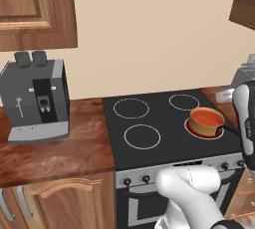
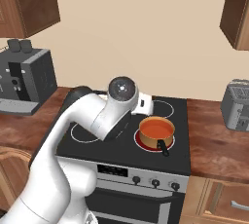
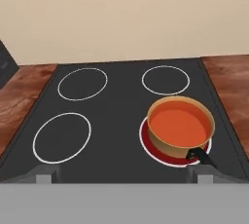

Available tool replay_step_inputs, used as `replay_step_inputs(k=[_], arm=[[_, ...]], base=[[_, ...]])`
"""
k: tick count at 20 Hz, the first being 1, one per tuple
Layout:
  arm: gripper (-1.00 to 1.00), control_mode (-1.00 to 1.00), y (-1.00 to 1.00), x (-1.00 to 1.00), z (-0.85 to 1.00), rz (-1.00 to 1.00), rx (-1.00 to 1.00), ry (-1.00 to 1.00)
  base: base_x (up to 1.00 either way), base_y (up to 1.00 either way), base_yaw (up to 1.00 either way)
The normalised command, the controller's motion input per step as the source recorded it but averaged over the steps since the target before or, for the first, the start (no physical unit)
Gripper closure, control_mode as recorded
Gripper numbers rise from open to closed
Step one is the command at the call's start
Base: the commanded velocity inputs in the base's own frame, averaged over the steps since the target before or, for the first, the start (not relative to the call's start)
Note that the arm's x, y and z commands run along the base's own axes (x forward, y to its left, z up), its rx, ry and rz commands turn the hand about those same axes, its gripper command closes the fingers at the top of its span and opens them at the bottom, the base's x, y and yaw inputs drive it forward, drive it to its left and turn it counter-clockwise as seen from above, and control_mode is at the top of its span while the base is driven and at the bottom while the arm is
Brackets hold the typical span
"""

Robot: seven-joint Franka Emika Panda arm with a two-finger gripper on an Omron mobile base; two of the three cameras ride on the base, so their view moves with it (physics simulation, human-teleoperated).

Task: Wait until the marinara sauce is simmered to a deep red color and then turn off the stove.

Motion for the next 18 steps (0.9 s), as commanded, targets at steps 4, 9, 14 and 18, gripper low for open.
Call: replay_step_inputs(k=[4,9,14,18], arm=[[-1.00,-1.00,-0.59,-0.30,-0.23,0.03,0.00,-0.07],[-1.00,-1.00,-0.49,-0.25,-0.32,0.01,0.00,-0.10],[-1.00,-1.00,-0.39,-0.19,-0.32,0.00,0.00,-0.11],[-1.00,-1.00,-0.29,-0.16,-0.33,0.00,0.00,-0.12]], base=[[0.00,0.00,0.00],[0.00,0.00,0.00],[0.00,0.00,0.00],[0.00,0.00,0.00]])
